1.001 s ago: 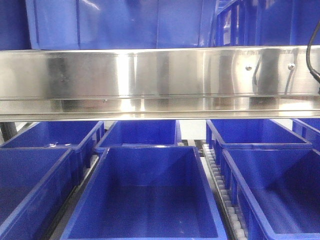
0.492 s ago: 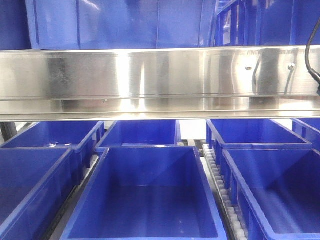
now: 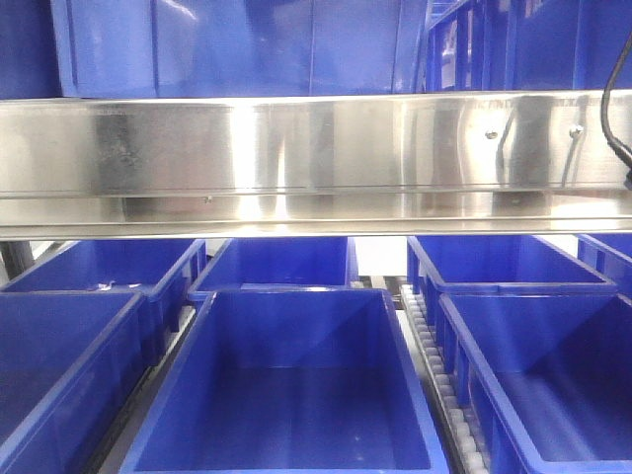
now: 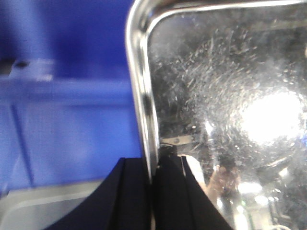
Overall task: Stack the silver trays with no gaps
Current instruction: 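Raise the tray over the upper shelf and lower it onto the tray there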
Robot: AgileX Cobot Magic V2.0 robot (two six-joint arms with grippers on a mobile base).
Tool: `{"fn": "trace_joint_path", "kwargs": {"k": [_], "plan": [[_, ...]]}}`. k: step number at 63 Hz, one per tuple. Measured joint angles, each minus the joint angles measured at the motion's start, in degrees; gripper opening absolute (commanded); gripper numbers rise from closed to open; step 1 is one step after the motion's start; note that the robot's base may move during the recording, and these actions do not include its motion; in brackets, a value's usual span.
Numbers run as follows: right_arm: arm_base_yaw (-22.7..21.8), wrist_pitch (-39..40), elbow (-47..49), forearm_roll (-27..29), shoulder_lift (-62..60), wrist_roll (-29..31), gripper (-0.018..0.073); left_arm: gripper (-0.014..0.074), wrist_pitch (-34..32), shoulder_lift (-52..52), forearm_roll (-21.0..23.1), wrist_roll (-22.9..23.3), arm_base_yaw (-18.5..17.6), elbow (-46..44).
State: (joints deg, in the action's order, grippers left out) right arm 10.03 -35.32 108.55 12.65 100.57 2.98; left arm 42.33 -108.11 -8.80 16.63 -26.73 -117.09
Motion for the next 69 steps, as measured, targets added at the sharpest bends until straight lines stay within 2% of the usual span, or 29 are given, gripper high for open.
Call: {"fn": "trace_joint_path", "kwargs": {"k": [15,31,50,69], "plan": [[1.28,-7.91,0.00,2.10,2.02,-0.33,-0.0070,-0.0018,8.60,0.00,-4.18,-0.93,0.00,-0.13],[4.32,-14.03,-0.10,2.20,5.89,-1.28,-0.0081,-0.0018,16.90,0.00,-7.31,-3.97,0.00,1.21],[5.65,-22.35,-0.20,2.32,10.03,-1.48,-0.0079,-0.0018,16.89,0.00,-7.43,-4.20,0.00,11.66],[5.65,-23.36,-0.20,2.60,11.07,-1.88,-0.0074,-0.0018,12.94,0.46,-8.15,-4.55,0.00,15.47]]}}
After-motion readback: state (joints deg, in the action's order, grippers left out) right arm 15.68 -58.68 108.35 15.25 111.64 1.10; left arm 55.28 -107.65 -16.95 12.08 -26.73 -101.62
